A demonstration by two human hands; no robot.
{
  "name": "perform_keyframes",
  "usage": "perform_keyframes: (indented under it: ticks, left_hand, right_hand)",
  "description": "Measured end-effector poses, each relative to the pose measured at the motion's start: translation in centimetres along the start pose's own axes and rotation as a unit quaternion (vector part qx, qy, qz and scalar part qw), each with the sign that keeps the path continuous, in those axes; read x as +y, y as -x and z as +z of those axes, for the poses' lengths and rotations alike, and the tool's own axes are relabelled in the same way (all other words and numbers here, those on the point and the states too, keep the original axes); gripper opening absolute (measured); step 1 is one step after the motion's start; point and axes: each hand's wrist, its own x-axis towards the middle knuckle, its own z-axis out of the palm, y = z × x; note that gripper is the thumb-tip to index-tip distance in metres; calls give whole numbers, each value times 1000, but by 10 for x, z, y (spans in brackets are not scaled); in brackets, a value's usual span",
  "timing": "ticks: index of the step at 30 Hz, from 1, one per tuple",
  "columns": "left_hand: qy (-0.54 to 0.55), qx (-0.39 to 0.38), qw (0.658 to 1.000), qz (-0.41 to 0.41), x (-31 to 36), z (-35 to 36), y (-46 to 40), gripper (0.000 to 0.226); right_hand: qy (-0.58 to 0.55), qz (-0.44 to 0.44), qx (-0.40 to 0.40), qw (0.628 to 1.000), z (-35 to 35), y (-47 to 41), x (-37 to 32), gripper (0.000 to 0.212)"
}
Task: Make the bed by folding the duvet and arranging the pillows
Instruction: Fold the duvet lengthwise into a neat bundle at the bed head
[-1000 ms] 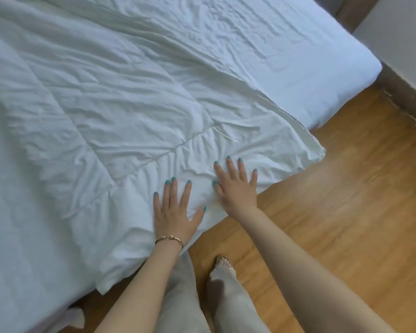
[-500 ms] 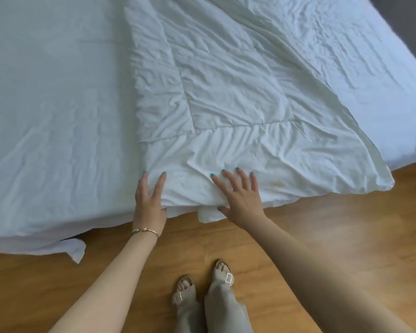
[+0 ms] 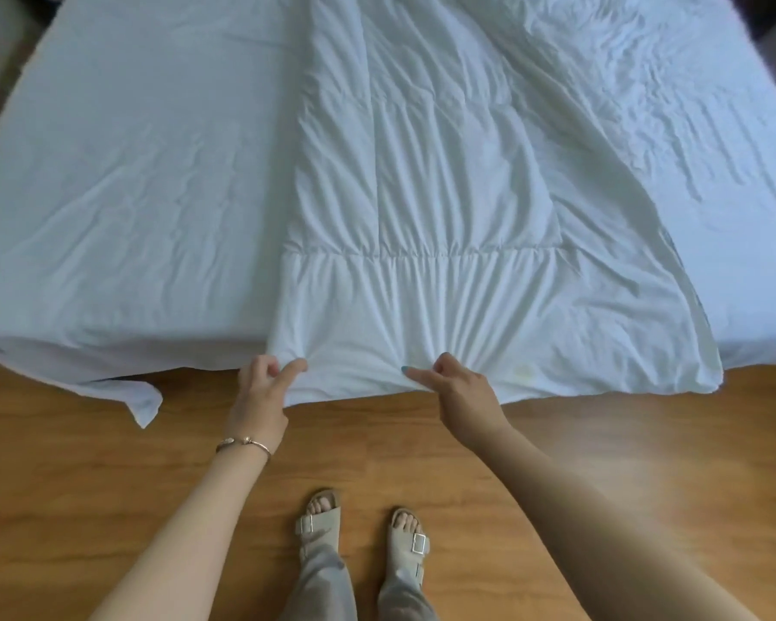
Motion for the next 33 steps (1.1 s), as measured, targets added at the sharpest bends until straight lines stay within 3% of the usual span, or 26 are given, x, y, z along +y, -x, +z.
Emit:
perform_keyframes:
  ticks: [3,5,8,10,15,18,23,26,29,33]
  left_hand:
    - [-44,-119,990,-54,17,-12,-21,68]
    - [-75,-165,980,-76,39,-20,-28,57]
    - [-74,-101,992,-11,81,-25,-34,40]
    - [-40,-75,996,32,109,-21,-42,40]
    - [-24,-165,979,119,188,5,-66,52]
    - [-38,-181,970,155,250,27,-86,56]
    - [-49,-198,970,135,359,86,-110,56]
    - [-68,-196,972,112,426,122,-126,59]
    - [-54,-190,977,76,475,149,-127,60]
    - [-3,-123,991,45,485,162,-126,47]
  right_hand:
    - [41,8,-113,993,-8,-17,1,59]
    - [67,5,-134,989,-13,-15,13,57]
    - [28,43,-59,997,-26,3,31,39]
    - [44,75,1,996,-41,18,51,35]
    - [77,252,47,963,-90,53,120,51]
    - [84,326,0,942,-114,56,173,56]
    - [11,377,-27,926,-121,62,245,65]
    - [-18,372,26,928,-125,58,272,75]
    - [-52,345,113,930,-129,55,288,63]
    - [-183,350,141,908,-143,54,320,71]
